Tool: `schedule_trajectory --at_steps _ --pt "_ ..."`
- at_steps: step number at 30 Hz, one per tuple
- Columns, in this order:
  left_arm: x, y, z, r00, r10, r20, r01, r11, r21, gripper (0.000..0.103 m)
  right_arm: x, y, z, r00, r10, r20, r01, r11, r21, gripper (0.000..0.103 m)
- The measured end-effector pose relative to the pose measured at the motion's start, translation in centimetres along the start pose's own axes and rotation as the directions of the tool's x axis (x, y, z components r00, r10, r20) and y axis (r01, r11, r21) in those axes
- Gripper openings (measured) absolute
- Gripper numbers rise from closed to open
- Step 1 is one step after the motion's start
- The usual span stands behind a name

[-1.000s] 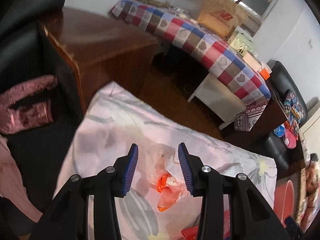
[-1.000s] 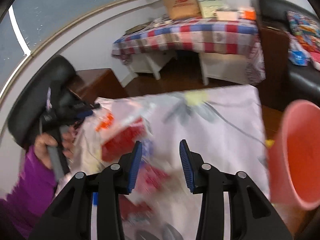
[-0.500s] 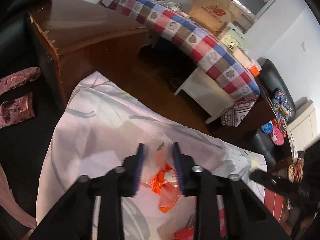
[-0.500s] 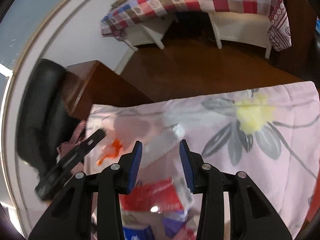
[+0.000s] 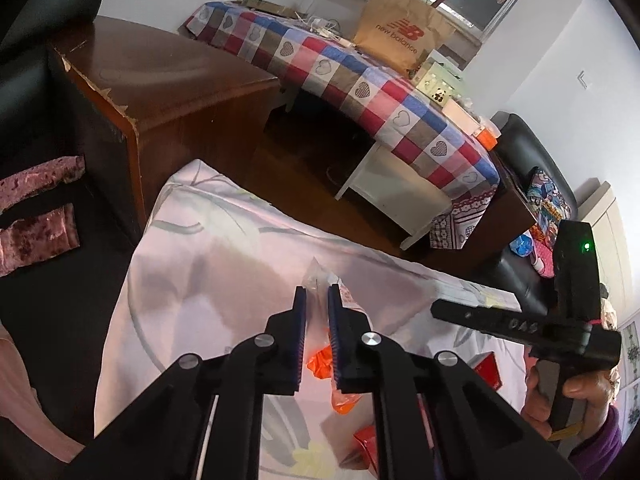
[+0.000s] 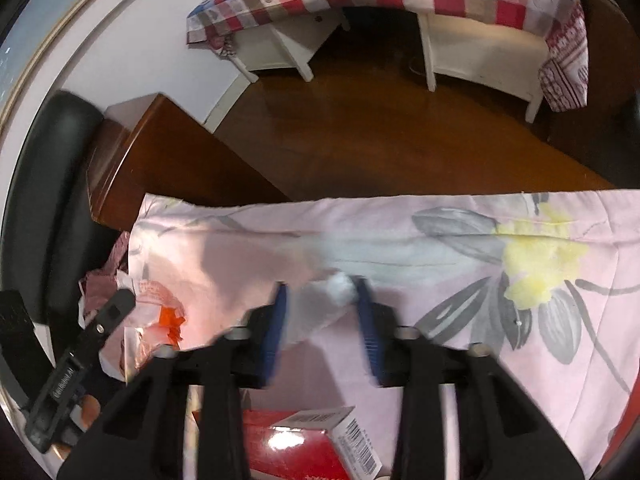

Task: Collect trash
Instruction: 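Grasp the orange-wrapped plastic bag with the left tool while the right tool grasps a clear wrapper, then carry both held wrappers toward the pink bin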

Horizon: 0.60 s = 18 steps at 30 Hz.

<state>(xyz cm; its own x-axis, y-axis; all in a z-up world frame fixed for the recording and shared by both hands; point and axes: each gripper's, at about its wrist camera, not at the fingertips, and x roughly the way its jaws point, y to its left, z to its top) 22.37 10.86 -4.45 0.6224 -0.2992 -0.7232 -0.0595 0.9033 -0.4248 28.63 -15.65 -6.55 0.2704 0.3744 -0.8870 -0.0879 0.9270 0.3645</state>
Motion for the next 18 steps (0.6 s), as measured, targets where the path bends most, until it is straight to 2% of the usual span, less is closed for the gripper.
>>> schedule_trajectory --at_steps 3,10,14,18 --pt "-0.9 -0.4 -0.1 1.000 -0.012 0.013 0.012 1.000 0.000 0.010 -0.9 0.4 -0.6 1.000 0.004 0.029 -0.003 0.999 -0.035 0.018" --pt "-3.8 -1.8 -0.3 0.998 -0.025 0.060 0.025 1.000 0.005 0.010 -5.4 0.3 -2.0 0.987 0.016 0.163 -0.005 0.998 -0.070 0.014" --pt "-5.9 -3.6 -0.5 0.995 -0.023 0.097 0.020 0.999 0.038 0.010 -9.6 -0.5 -3.3 0.964 -0.002 0.267 0.025 0.996 -0.085 0.014" --pt "-7.6 -6.0 -1.1 0.992 -0.056 0.114 0.048 0.996 0.070 0.010 -13.6 -2.3 -5.1 0.938 -0.028 0.345 0.055 0.996 -0.070 0.014"
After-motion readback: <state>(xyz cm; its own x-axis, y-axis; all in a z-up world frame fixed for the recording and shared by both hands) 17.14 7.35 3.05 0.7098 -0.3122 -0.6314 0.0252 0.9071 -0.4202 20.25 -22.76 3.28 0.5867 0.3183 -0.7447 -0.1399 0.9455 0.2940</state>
